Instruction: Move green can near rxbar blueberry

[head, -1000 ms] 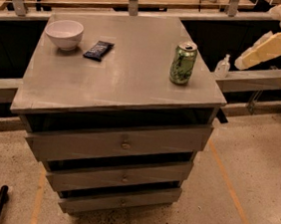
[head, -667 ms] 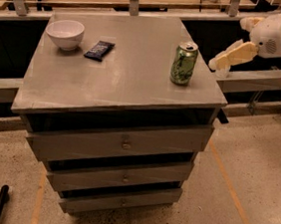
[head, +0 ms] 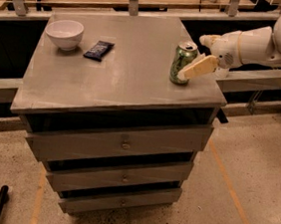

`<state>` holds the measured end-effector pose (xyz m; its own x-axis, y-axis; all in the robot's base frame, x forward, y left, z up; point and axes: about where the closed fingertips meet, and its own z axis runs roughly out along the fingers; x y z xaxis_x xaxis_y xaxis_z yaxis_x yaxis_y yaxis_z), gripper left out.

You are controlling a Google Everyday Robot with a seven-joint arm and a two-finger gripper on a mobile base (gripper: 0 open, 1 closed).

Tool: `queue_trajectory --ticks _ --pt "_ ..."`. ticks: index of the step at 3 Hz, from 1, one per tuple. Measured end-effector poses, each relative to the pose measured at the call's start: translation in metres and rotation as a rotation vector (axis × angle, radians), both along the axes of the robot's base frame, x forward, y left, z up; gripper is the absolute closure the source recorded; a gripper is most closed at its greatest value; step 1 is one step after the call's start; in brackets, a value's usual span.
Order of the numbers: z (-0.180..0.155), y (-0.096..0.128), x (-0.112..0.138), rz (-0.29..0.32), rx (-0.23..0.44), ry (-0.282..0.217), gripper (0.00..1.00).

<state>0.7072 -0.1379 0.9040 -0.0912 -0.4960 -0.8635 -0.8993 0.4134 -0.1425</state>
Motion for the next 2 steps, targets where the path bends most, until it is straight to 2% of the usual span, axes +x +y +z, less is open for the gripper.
queue_trajectory --ticks 2 --pt "-0.0040 0.0055 0.0008 0.009 0.001 0.007 0.41"
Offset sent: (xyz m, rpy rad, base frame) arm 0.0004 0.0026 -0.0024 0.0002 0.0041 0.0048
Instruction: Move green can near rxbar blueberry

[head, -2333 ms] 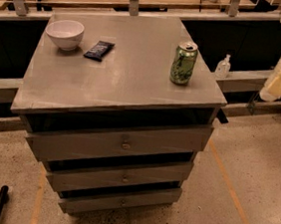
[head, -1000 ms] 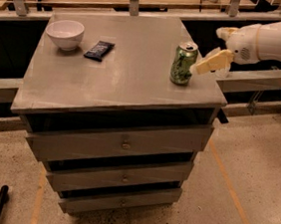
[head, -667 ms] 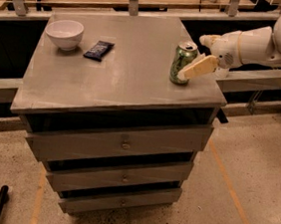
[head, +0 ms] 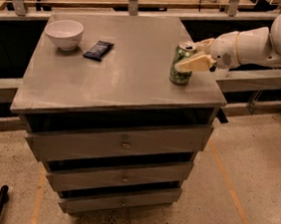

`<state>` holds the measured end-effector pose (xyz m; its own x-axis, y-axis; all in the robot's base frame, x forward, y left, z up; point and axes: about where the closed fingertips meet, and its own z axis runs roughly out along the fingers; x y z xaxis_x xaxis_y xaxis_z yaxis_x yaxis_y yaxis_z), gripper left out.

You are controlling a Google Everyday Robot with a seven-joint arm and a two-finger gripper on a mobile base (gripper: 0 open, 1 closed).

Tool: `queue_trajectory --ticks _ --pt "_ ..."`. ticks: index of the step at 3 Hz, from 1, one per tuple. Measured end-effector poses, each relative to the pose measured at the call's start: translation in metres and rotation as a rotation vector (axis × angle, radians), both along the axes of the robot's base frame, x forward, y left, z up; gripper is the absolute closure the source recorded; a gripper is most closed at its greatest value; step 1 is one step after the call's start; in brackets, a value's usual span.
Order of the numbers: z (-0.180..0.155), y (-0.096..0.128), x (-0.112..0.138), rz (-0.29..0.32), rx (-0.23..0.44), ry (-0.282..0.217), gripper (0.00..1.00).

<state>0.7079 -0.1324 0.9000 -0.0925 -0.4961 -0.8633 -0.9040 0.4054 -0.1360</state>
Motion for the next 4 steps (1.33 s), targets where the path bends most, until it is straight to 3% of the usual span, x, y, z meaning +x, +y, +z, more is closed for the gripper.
queue_trajectory --ticks 2,3,4 --pt "-0.003 0.006 0.001 0.010 0.002 0.005 0.87" --pt "0.005 0.024 0.012 0.019 0.028 -0.035 1.00" --pt "0.028 0.059 0.033 0.084 0.083 -0.120 1.00"
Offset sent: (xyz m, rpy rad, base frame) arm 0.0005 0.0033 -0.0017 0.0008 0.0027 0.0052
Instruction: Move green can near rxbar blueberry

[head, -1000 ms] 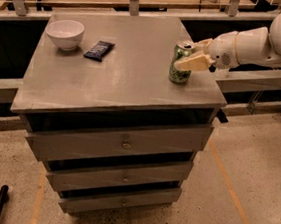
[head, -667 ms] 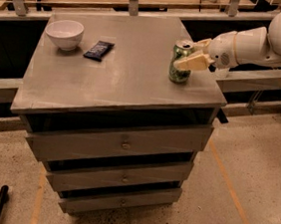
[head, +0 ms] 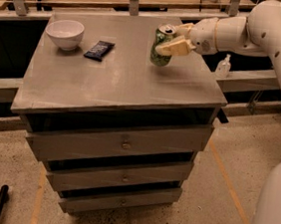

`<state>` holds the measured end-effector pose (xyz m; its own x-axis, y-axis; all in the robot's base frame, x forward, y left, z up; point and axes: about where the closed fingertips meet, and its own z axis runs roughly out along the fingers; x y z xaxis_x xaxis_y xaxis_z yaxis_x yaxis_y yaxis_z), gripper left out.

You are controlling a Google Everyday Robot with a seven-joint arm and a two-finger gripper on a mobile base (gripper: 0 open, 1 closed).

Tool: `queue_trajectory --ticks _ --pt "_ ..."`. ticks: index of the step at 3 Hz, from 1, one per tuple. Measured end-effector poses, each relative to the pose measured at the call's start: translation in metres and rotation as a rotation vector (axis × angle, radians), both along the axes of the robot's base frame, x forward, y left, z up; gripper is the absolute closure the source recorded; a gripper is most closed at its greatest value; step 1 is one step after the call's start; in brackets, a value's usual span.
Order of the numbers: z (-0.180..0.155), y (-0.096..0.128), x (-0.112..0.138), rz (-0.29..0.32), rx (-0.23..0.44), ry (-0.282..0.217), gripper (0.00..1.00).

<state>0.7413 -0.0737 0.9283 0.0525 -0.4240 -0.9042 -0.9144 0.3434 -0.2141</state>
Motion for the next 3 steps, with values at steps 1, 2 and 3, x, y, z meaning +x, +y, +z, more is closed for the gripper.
queue_trajectory --ticks 1,2,3 --pt "0.014 0.029 0.027 0.040 0.051 -0.056 1.00" --pt "0.000 0.057 0.051 0.055 0.084 -0.042 1.00" --pt "-0.043 0.094 0.071 0.054 0.130 0.075 0.74"
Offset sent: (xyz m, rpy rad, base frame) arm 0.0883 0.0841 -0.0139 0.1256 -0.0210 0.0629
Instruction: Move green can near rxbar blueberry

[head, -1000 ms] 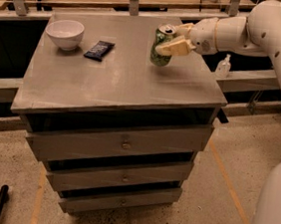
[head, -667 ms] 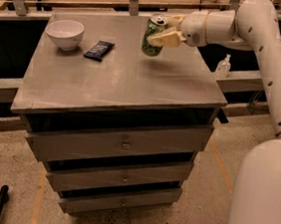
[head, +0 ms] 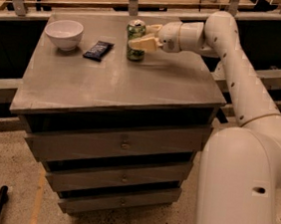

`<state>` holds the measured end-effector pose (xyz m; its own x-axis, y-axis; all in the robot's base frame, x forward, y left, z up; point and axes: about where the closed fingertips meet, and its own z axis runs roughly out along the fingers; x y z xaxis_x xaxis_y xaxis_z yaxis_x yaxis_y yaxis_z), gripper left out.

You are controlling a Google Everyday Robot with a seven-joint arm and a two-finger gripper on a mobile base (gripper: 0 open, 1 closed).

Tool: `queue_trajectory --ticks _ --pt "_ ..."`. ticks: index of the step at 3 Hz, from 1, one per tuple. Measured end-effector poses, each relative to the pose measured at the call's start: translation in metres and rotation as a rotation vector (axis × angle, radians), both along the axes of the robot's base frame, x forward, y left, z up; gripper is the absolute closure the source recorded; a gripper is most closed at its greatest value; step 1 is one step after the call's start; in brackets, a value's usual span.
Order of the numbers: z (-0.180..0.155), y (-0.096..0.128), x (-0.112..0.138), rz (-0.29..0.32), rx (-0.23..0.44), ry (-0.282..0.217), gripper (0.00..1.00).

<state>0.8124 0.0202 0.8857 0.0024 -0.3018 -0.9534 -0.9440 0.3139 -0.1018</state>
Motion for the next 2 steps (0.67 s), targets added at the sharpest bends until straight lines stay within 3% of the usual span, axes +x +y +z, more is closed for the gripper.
queue_trajectory --ticks 2 --pt "0.0002 0.0073 -0.0002 0.009 0.005 0.012 0.28"
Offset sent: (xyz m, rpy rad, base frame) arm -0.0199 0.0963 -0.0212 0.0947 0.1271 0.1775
